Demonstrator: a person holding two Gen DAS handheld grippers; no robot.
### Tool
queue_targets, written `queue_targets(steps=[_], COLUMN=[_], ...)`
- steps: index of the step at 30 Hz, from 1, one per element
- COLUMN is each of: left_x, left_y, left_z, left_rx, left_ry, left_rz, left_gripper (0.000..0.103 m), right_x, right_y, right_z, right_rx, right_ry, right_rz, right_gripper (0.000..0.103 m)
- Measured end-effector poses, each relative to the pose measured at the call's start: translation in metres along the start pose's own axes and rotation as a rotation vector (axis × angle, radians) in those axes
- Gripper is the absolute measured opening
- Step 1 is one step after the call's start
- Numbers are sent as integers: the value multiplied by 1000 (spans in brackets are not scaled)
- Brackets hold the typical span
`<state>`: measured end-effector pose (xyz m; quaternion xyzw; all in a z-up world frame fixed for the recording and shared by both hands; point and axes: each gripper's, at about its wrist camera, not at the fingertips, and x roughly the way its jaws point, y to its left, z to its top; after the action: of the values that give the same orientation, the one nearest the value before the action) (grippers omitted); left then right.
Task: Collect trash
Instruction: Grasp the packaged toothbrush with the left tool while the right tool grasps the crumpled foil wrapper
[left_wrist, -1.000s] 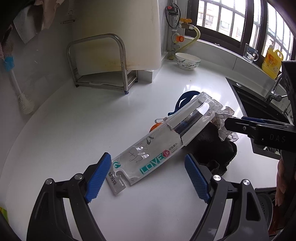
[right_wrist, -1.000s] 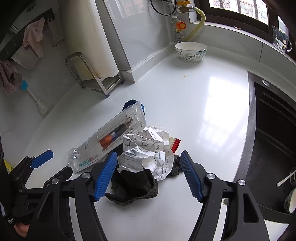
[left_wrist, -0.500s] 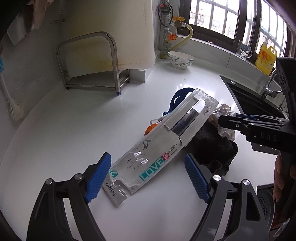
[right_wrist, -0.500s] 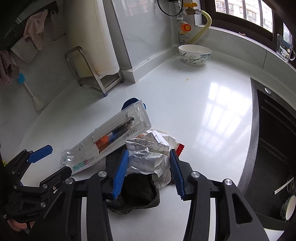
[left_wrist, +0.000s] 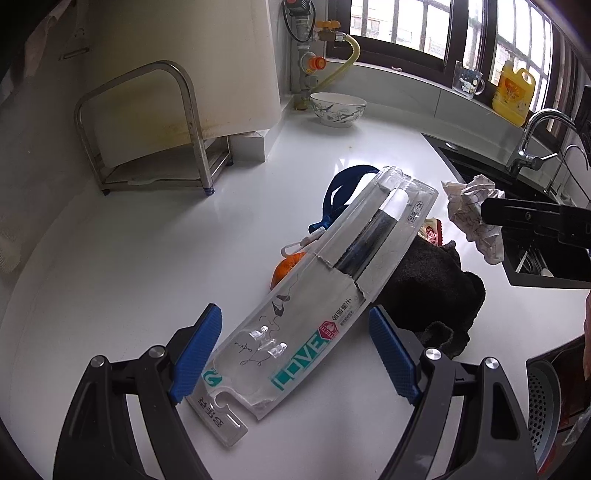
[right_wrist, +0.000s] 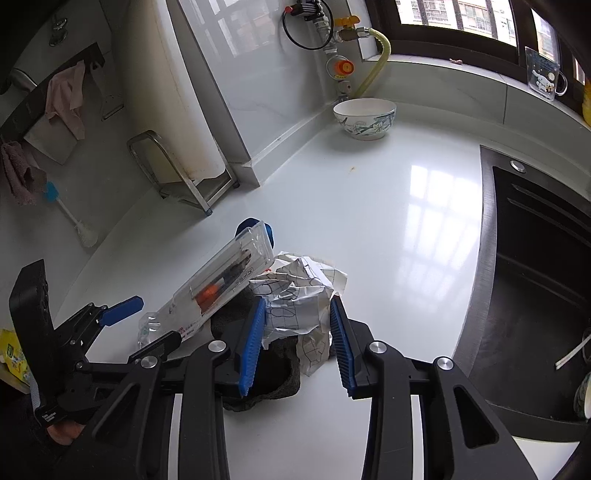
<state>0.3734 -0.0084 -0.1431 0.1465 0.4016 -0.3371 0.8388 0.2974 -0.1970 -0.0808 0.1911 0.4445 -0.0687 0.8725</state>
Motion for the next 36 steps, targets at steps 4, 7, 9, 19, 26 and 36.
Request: queue_targets(steps=[4,7,9,19,26,36], left_x=[11,19,24,15,-6,-54], left_y=[-2,-2,-2,-6,-14,-29], left_z=[0,-1,-2,-7,-13,-30], left_rx=[54,79,82,31,-32,-97], left_ry=[17,31,42,38,40,15], left_rz=[-7,-13,-20,-62,-57,20], left_gripper=[80,80,80,59,57,57], right_x=[-6,-9,-11,-20,-30,-53], right_y=[-4,-5,-6,-6,-2,1], right_z=[-3,-5,-6,-13,-22,-46], right_rx=[13,17,23,34,18,-4], right_ry=[-3,-4,-5,-2,10,28], right_rz=[-6,-6,-5,-3,3,20], right_gripper=[34,34,34,34,34,34])
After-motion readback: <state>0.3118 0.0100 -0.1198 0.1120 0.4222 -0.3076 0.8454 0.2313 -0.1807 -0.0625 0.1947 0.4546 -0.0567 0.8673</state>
